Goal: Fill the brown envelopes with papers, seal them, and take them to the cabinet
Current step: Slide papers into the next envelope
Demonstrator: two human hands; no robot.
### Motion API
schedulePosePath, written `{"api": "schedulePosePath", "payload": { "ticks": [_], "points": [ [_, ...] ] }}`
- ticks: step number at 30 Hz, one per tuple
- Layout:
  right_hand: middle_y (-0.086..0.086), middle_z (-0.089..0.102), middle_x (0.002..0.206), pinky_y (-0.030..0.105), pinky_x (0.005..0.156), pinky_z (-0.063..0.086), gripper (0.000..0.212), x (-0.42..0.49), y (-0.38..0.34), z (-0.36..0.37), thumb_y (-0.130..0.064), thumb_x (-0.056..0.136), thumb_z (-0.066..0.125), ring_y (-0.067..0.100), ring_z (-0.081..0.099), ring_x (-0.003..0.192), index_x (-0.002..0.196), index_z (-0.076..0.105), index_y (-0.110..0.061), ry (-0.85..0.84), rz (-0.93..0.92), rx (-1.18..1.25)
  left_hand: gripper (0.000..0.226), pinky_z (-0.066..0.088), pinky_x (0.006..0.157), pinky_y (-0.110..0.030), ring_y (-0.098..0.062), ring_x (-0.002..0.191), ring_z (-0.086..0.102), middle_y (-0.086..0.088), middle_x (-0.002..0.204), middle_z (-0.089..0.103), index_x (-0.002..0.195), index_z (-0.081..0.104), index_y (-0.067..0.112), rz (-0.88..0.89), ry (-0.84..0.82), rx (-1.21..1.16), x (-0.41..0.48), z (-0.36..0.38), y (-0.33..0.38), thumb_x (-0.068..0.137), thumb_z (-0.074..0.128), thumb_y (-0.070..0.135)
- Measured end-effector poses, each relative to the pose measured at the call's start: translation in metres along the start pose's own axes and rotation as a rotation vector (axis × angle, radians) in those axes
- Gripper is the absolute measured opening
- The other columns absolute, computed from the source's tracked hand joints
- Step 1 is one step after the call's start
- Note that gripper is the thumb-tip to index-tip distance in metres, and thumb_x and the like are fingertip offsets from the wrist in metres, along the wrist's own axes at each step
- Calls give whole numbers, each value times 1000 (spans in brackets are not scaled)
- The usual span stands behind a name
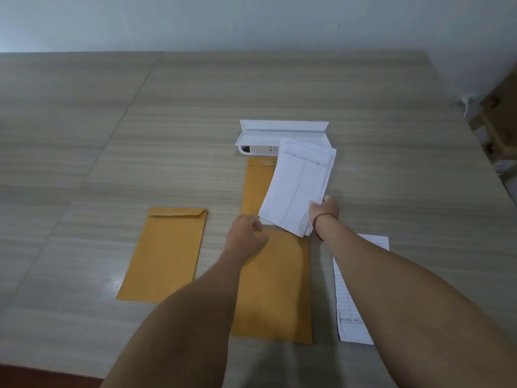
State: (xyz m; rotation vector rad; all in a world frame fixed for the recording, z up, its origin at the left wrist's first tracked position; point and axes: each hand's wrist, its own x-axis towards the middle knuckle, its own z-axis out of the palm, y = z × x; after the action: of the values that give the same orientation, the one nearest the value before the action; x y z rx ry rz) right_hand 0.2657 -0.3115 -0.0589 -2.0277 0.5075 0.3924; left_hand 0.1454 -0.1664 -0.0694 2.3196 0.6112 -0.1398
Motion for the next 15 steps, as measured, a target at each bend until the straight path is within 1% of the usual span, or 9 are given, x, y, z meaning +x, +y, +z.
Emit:
{"api": "schedulePosePath", "payload": {
  "ticks": [2,4,5,6,9,11,13,14,15],
  "points": [
    [16,63,115,25,77,45,16,0,-2,3,-3,96,47,22,56,87,107,57,1,-4,-3,-7,38,46,92,-29,-14,106,51,5,110,53,99,61,21,73,-83,146,3,0,-2,68,79,34],
    [17,62,117,26,79,45,17,0,-3,5,-2,96,45,20,52,87,109,56,2,-11,-16,9,63,43,99,-31,-14,112,46,4,117,50,117,60,21,114,-153,277,7,1,1,62,82,44],
    [17,61,119,28,80,45,16,0,-3,5,-2,97,45,20,52,88,109,55,0,-12,-20,22,71,42,101,-32,-14,115,45,4,120,49,122,58,22,125,-175,324,8,1,3,60,83,47],
    [17,60,120,29,82,46,16,0,-3,6,-2,97,44,19,51,89,109,54,-1,-15,-21,37,75,41,102,-32,-15,116,44,4,121,49,124,57,23,126,-190,351,10,2,5,59,83,49],
    [13,58,117,30,84,47,20,-1,-1,8,-2,98,43,18,52,89,116,52,-2,-39,-7,81,69,40,100,-31,-17,116,45,3,120,51,117,58,26,118,-197,350,12,5,6,57,85,47],
    [10,56,111,29,82,46,19,-3,1,8,-1,97,42,17,54,86,114,51,-4,-49,-6,110,66,41,99,-31,-18,116,44,2,118,51,113,58,24,96,-205,338,13,5,9,56,87,42],
    [7,57,112,26,82,44,24,-4,2,8,0,97,42,22,58,98,119,52,-3,-54,-14,128,66,41,99,-33,-19,119,41,0,121,48,113,57,21,62,-233,357,15,4,14,57,88,39],
    [7,58,116,26,83,44,26,-4,3,8,-1,97,42,24,58,105,121,52,-3,-57,-18,133,67,41,100,-34,-20,120,40,-1,122,48,113,56,20,47,-254,381,16,4,17,57,88,38],
    [8,59,120,25,83,44,27,-4,3,8,-1,97,43,24,59,107,122,52,-4,-58,-22,139,67,42,99,-35,-21,121,40,-2,122,48,113,55,19,41,-274,410,17,3,20,58,88,37]
  ]
}}
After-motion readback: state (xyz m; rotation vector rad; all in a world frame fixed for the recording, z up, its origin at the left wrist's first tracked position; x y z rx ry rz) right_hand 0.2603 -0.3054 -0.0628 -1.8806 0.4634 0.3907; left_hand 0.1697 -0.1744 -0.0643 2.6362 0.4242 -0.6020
